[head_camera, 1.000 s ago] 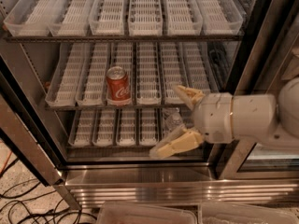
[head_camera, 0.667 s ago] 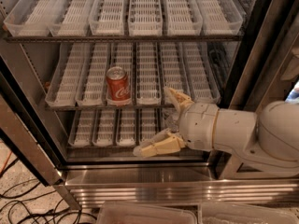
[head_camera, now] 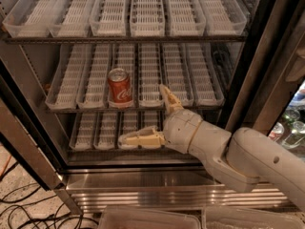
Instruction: Pick coke can from middle shelf of fridge
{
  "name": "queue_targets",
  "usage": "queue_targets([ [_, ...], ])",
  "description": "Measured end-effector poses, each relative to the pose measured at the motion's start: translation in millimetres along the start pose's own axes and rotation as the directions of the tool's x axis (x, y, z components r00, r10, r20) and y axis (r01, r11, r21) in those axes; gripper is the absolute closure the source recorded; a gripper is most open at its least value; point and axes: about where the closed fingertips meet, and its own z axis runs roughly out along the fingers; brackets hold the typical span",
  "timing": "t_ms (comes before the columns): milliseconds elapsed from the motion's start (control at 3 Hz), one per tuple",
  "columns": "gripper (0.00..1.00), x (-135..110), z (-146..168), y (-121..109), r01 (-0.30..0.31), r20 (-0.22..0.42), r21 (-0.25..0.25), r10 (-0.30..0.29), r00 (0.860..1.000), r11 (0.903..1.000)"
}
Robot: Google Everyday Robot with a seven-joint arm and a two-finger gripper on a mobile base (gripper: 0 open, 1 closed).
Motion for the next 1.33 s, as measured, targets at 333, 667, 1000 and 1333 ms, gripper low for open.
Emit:
queue_targets([
  [333, 0.00, 9.4, 2.4, 0.9, 0.012, 0.050, 0.091, -0.017, 0.999, 0.9958],
  [667, 0.00, 14.1, 13.8, -4.2, -0.041, 0.076, 0.162, 0.029, 0.997, 0.9860],
  [1000, 0.00, 29.0, 13.0, -16.5, -0.071, 0.043, 0.212, 0.063, 0.997, 0.9748],
  [1333, 0.00, 25.4, 12.3, -16.3, -0.047, 0.032, 0.230, 0.041, 0.999, 0.9720],
])
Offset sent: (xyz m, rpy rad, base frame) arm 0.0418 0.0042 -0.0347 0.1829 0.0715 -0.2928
